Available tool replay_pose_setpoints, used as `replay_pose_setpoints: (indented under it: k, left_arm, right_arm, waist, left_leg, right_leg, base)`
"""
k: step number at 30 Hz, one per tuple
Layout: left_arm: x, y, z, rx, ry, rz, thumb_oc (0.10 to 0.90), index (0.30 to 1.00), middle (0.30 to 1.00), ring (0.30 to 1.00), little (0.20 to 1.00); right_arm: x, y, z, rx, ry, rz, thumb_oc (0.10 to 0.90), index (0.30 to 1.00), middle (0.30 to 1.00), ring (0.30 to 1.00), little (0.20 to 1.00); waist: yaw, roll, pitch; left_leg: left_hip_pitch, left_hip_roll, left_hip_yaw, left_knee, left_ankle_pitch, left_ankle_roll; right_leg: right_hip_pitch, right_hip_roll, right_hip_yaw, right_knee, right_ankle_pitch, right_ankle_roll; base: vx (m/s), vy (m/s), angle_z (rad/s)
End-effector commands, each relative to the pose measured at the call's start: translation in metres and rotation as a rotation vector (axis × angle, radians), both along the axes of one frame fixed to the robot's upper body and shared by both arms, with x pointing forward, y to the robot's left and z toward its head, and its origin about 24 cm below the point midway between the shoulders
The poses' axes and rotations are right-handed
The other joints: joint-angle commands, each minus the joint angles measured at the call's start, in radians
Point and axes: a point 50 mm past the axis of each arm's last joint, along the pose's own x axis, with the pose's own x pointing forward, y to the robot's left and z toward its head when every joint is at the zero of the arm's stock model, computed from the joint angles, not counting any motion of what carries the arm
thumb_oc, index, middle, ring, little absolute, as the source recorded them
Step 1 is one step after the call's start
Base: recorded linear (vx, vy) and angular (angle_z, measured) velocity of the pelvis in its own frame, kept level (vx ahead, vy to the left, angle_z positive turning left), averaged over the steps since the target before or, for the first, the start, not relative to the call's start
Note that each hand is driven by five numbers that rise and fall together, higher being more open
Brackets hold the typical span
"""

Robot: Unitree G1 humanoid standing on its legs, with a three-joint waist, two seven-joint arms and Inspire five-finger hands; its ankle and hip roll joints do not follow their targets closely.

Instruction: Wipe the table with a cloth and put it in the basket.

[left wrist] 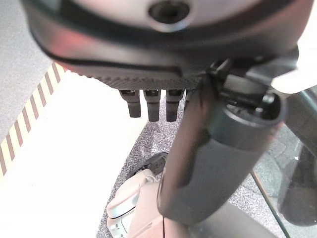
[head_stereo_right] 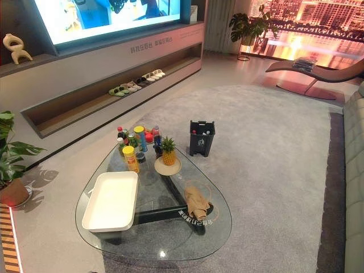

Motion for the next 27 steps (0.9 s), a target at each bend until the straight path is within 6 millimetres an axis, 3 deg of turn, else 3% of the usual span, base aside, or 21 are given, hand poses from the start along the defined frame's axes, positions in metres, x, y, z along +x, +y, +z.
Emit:
replay_pose_setpoints:
  k: [1, 9, 14, 18, 22, 27]
  left_arm:
    - [0.024, 0.000, 0.005, -0.001, -0.050, 0.069, 0.800, 0.900, 0.900, 0.900, 0.900]
    - [0.025, 0.009, 0.007, -0.020, -0.103, 0.214, 0.800, 0.900, 0.900, 0.900, 0.900]
    - [0.085, 0.008, 0.028, -0.089, -0.326, 0.338, 0.800, 0.900, 0.900, 0.900, 0.900]
    - [0.111, 0.013, 0.042, -0.180, -0.437, 0.477, 0.800, 0.900, 0.900, 0.900, 0.900]
    - [0.145, 0.024, 0.066, -0.285, -0.598, 0.658, 0.800, 0.900, 0.900, 0.900, 0.900]
    - [0.173, 0.025, 0.087, -0.427, -0.757, 0.816, 0.800, 0.900, 0.900, 0.900, 0.900]
  right_arm:
    - [0.019, -0.011, 0.007, -0.050, 0.012, 0.020, 0.800, 0.900, 0.900, 0.900, 0.900]
    - [0.017, -0.025, 0.011, -0.095, 0.012, -0.019, 0.800, 0.900, 0.900, 0.900, 0.900]
    - [0.055, -0.037, 0.025, -0.152, -0.083, -0.022, 0.800, 0.900, 0.900, 0.900, 0.900]
    - [0.076, -0.040, 0.034, -0.178, -0.154, -0.023, 0.800, 0.900, 0.900, 0.900, 0.900]
    - [0.111, -0.039, 0.048, -0.219, -0.272, 0.014, 0.800, 0.900, 0.900, 0.900, 0.900]
    - [0.134, -0.042, 0.061, -0.279, -0.382, 0.005, 0.800, 0.900, 0.900, 0.900, 0.900]
  waist:
    - [-0.001, -0.015, 0.055]
    - [-0.008, -0.007, 0.086]
    - [-0.012, 0.014, 0.189]
    - [-0.016, 0.023, 0.256]
    - [-0.014, 0.015, 0.349]
    - [-0.014, 0.010, 0.404]
  left_leg:
    - [0.003, -0.039, 0.009, 0.006, -0.038, 0.028]
    - [-0.032, -0.036, 0.010, 0.006, -0.020, 0.023]
    - [-0.145, -0.042, -0.003, 0.006, 0.012, 0.030]
    - [-0.207, -0.047, -0.012, 0.006, 0.032, 0.033]
    - [-0.344, -0.060, -0.030, 0.088, 0.052, 0.032]
    - [-0.496, -0.090, -0.049, 0.239, 0.025, 0.038]
  right_leg:
    - [0.011, -0.003, -0.009, 0.009, 0.008, 0.009]
    - [-0.032, 0.001, 0.009, 0.006, 0.027, 0.010]
    - [-0.162, 0.006, 0.035, 0.012, 0.057, -0.001]
    - [-0.232, 0.012, 0.043, 0.033, 0.063, -0.009]
    - [-0.369, 0.017, 0.046, 0.148, 0.041, -0.024]
    - [-0.506, 0.013, 0.044, 0.273, 0.008, -0.034]
  base:
    - [0.00, 0.000, 0.00]
    - [0.01, 0.000, -0.03]
    - [-0.24, 0.019, -0.13]
    - [-0.23, 0.007, 0.01]
    - [-0.22, -0.037, 0.01]
    - [-0.20, -0.038, 0.08]
